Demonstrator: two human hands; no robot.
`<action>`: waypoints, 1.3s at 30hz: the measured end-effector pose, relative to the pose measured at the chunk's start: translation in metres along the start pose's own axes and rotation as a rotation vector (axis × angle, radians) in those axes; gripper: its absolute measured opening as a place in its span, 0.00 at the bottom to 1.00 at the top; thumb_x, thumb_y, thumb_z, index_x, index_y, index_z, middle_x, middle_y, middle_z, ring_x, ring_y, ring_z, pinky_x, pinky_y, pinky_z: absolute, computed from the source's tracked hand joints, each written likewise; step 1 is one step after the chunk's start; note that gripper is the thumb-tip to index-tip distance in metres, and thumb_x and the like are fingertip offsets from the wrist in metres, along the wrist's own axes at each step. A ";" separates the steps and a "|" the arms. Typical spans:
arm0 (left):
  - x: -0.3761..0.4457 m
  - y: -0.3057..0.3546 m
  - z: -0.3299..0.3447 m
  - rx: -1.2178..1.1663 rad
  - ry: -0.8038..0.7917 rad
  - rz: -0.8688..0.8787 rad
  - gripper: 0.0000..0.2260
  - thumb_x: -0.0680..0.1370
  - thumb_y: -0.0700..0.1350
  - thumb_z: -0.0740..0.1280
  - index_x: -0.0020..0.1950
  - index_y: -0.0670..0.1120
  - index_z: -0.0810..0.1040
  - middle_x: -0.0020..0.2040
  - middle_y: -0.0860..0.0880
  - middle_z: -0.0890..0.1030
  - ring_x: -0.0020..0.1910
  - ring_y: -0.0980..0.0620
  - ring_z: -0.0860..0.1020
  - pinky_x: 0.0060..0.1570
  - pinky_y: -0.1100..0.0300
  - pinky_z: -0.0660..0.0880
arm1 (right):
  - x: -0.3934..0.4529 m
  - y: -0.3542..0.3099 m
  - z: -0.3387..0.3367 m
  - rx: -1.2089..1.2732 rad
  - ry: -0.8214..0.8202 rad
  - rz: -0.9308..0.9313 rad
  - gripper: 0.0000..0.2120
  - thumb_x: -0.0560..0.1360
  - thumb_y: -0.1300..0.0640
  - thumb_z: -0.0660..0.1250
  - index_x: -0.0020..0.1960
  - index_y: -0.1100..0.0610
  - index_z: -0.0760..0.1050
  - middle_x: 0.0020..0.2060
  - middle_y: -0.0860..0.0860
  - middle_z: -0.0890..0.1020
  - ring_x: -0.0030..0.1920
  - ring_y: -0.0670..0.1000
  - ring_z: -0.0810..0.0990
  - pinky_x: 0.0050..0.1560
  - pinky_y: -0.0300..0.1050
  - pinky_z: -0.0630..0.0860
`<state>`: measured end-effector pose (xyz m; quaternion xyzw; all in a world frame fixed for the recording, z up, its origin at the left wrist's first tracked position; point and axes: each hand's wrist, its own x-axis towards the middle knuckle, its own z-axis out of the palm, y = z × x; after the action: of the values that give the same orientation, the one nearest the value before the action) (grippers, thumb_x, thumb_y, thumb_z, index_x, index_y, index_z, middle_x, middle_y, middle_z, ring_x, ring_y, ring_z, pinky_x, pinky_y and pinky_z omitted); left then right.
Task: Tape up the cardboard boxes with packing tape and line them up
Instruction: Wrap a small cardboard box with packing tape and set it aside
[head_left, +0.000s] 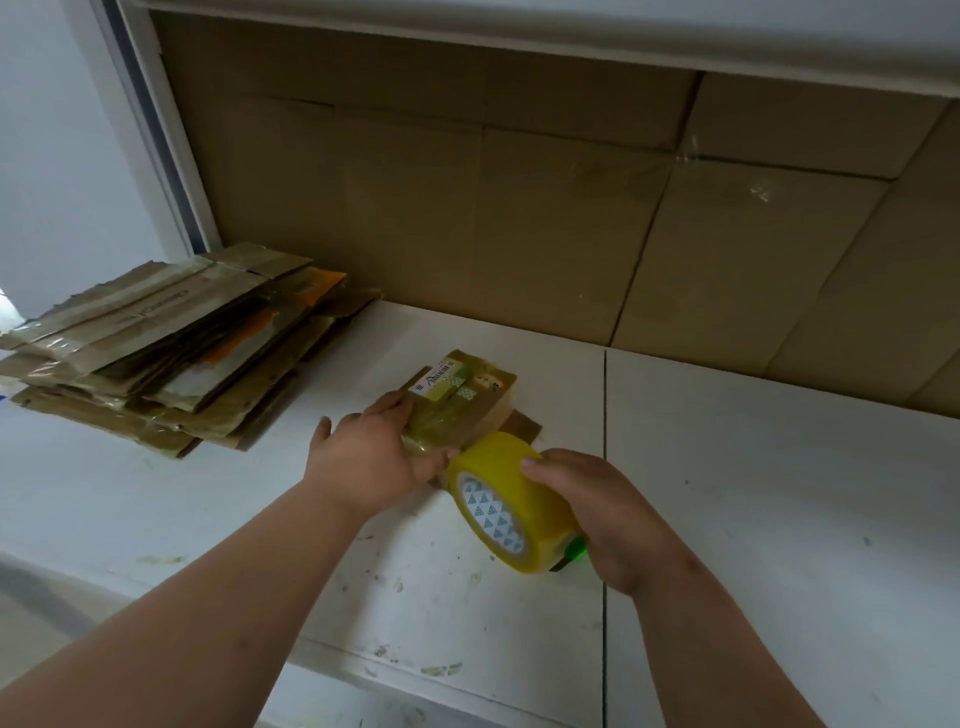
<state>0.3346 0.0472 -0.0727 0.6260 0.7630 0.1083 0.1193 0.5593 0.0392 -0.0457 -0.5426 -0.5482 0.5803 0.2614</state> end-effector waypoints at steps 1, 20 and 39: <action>0.002 0.001 0.000 -0.008 0.005 0.004 0.39 0.73 0.73 0.58 0.78 0.56 0.59 0.79 0.59 0.59 0.73 0.48 0.66 0.75 0.38 0.54 | -0.002 0.004 0.001 0.070 -0.005 0.029 0.08 0.77 0.50 0.68 0.48 0.54 0.81 0.46 0.52 0.85 0.47 0.54 0.83 0.42 0.46 0.76; 0.029 -0.005 -0.018 0.125 -0.089 0.086 0.38 0.75 0.69 0.60 0.80 0.56 0.54 0.80 0.59 0.55 0.78 0.50 0.57 0.76 0.41 0.47 | -0.042 0.033 0.001 0.318 -0.176 -0.108 0.16 0.66 0.55 0.69 0.52 0.59 0.81 0.44 0.55 0.84 0.44 0.51 0.82 0.46 0.40 0.77; -0.048 0.036 0.001 -0.994 -0.119 -0.269 0.31 0.75 0.56 0.71 0.76 0.62 0.62 0.48 0.46 0.84 0.46 0.48 0.82 0.54 0.52 0.77 | -0.039 0.051 -0.022 0.151 -0.369 -0.151 0.18 0.67 0.55 0.75 0.55 0.61 0.81 0.50 0.54 0.86 0.52 0.51 0.84 0.54 0.42 0.78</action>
<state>0.3772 0.0066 -0.0605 0.3952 0.6850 0.4057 0.4584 0.6056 -0.0017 -0.0753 -0.3634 -0.5809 0.6880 0.2391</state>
